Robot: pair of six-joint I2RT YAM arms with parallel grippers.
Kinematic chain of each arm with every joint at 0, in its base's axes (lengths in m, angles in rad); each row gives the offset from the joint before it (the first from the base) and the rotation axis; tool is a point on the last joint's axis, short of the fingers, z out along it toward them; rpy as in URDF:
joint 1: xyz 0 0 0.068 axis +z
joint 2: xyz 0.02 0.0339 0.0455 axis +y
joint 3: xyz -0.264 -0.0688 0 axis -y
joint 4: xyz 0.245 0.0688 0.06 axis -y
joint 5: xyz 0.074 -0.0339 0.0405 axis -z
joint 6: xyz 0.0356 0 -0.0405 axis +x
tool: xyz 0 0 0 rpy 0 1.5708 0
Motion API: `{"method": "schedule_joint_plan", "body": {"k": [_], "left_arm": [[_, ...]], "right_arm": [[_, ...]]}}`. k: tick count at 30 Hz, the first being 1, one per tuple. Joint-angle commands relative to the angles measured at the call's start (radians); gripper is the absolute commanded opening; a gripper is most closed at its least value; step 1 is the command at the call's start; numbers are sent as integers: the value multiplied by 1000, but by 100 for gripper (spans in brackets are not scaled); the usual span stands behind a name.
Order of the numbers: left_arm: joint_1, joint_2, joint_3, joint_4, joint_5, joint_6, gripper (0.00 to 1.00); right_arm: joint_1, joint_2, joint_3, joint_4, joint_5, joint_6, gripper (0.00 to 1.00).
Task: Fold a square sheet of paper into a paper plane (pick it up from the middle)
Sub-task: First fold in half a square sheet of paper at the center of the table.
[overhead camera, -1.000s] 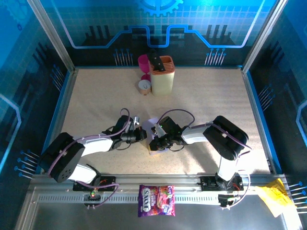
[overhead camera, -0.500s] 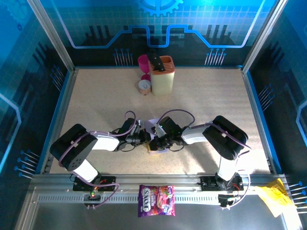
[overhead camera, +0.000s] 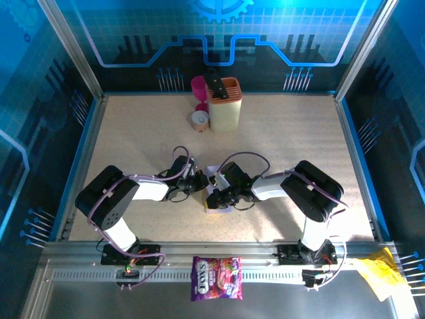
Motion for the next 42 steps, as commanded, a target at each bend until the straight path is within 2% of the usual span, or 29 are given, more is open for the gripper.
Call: {"method": "schedule_joint_plan", "body": {"k": [1,24,32,37,42], "left_arm": [[25,26,45,-45,-21,50,0],[128,195,272,-113,-1,118,0],[124,52,194,-115,55,85,0],[79,-34,122,-106,45,50,0],[50,-28,80,-58,31,11,0]], "right_arm": [[-4,79,-64,-167,109,-25,0],[3,84,-97,-168,113,-33,0],[3,90,-87,-169,108,-39,0],[4,88,-83,-172,108,-39,0],[6,87,-81,-172,112,-36,0]]}}
